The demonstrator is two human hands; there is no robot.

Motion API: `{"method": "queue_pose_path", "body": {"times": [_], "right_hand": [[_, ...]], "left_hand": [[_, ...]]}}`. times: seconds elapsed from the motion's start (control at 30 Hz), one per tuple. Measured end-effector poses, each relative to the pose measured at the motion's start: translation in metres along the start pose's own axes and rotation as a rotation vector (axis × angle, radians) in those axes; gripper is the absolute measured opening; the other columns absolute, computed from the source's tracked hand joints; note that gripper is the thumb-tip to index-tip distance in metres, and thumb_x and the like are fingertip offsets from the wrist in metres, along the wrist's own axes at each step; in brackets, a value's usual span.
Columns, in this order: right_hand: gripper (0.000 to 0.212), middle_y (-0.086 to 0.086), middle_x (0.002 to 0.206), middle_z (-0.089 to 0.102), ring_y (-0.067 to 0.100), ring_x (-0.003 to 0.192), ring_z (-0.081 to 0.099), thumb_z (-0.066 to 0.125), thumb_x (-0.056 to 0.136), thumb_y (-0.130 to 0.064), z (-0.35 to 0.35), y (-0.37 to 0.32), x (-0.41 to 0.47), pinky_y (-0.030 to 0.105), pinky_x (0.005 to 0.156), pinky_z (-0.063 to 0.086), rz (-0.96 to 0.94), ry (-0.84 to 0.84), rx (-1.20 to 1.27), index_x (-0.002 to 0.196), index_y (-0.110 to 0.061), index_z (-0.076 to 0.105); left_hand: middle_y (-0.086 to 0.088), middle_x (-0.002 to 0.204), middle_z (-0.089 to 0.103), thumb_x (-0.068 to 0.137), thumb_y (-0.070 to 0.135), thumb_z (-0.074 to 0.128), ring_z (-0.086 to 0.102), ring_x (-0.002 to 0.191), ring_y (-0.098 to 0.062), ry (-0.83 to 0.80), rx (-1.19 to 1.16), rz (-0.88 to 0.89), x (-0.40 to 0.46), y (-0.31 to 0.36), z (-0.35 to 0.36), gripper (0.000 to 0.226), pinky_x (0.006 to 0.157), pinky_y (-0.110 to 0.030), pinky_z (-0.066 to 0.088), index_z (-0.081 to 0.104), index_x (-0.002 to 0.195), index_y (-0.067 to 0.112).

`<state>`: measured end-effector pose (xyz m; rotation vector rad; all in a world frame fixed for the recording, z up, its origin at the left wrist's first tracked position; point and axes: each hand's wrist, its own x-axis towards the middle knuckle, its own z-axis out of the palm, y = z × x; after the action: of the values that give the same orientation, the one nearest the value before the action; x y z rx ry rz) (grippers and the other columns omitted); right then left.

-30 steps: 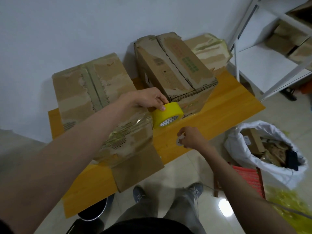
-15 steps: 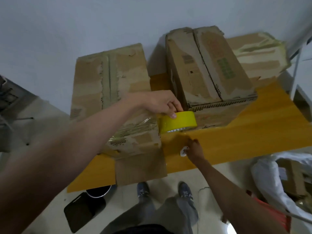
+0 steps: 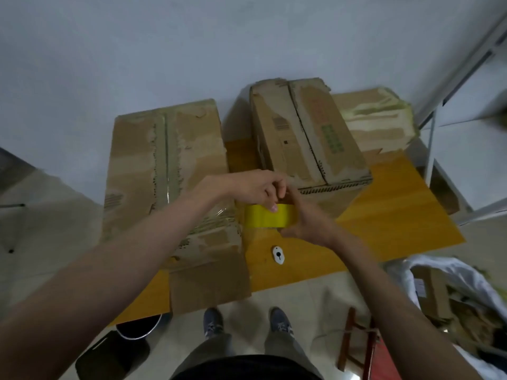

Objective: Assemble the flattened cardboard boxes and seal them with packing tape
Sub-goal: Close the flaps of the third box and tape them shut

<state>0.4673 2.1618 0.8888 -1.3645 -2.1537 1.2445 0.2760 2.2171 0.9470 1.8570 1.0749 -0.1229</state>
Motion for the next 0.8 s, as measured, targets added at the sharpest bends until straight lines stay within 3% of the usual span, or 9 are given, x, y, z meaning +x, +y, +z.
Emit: {"method": "queue_pose_path", "body": {"times": [0.07,0.17,0.3,0.4,0.5,0.57,0.67,0.8], "right_hand": [[0.080,0.003,0.124,0.063,0.022,0.106,0.062,0.084,0.074,-0.023,-0.016,-0.006,-0.001,0.040,0.084,0.053,0.032,-0.039,-0.087,0.143,-0.019,0.044],[0.065,0.001,0.113,0.066,0.019,0.099,0.063,0.085,0.077,-0.026,-0.025,-0.019,-0.009,0.033,0.076,0.052,0.089,0.088,0.020,0.134,-0.016,0.055],[0.042,0.004,0.096,0.064,0.019,0.082,0.062,0.084,0.078,-0.022,-0.023,-0.032,-0.017,0.033,0.060,0.051,0.105,0.217,0.269,0.110,-0.020,0.056],[0.036,0.011,0.102,0.065,0.028,0.092,0.064,0.079,0.081,-0.021,-0.019,-0.038,-0.023,0.045,0.072,0.054,0.059,0.202,0.445,0.108,-0.021,0.054],[0.033,0.012,0.104,0.063,0.029,0.096,0.062,0.074,0.086,-0.024,-0.014,-0.039,-0.027,0.050,0.078,0.053,-0.004,0.191,0.474,0.111,-0.017,0.053],[0.037,0.007,0.095,0.058,0.021,0.083,0.058,0.076,0.084,-0.029,-0.011,-0.039,-0.027,0.045,0.070,0.048,-0.028,0.199,0.428,0.108,-0.017,0.051],[0.039,-0.003,0.091,0.051,0.011,0.078,0.052,0.078,0.084,-0.030,-0.011,-0.040,-0.027,0.030,0.065,0.042,-0.046,0.213,0.352,0.107,-0.019,0.050],[0.039,0.001,0.092,0.053,0.017,0.081,0.053,0.080,0.081,-0.036,-0.012,-0.037,-0.028,0.036,0.065,0.045,-0.076,0.209,0.314,0.101,-0.023,0.049]], "left_hand": [[0.000,0.093,0.075,0.086,0.016,0.077,0.068,0.095,-0.013,0.088,-0.017,0.034,-0.006,0.012,0.001,0.027,0.091,-0.041,0.053,0.053,0.097,0.020],[0.005,0.099,0.067,0.079,0.027,0.083,0.061,0.093,-0.008,0.429,0.081,0.097,-0.019,0.026,0.004,0.034,0.086,-0.031,0.051,0.060,0.103,0.016],[0.006,0.110,0.049,0.068,0.053,0.083,0.051,0.100,-0.011,0.784,0.162,-0.066,-0.041,0.031,0.019,0.062,0.085,-0.029,0.048,0.063,0.119,0.023],[0.007,0.110,0.054,0.071,0.052,0.082,0.054,0.096,-0.010,0.905,0.100,-0.102,-0.052,0.038,0.027,0.056,0.082,-0.030,0.050,0.068,0.116,0.022],[0.007,0.105,0.058,0.071,0.044,0.085,0.057,0.091,-0.009,0.967,0.091,-0.092,-0.063,0.049,0.030,0.048,0.081,-0.035,0.052,0.072,0.111,0.021],[0.006,0.102,0.058,0.071,0.038,0.086,0.056,0.089,-0.008,0.990,0.103,-0.123,-0.069,0.057,0.035,0.044,0.081,-0.034,0.051,0.073,0.110,0.020],[0.004,0.099,0.061,0.072,0.031,0.087,0.057,0.086,-0.008,1.055,0.106,-0.147,-0.072,0.067,0.044,0.038,0.078,-0.029,0.050,0.075,0.106,0.016],[0.004,0.087,0.066,0.075,0.022,0.085,0.063,0.080,-0.011,1.149,0.066,-0.179,-0.071,0.076,0.051,0.020,0.077,-0.029,0.053,0.078,0.092,0.015]]}}
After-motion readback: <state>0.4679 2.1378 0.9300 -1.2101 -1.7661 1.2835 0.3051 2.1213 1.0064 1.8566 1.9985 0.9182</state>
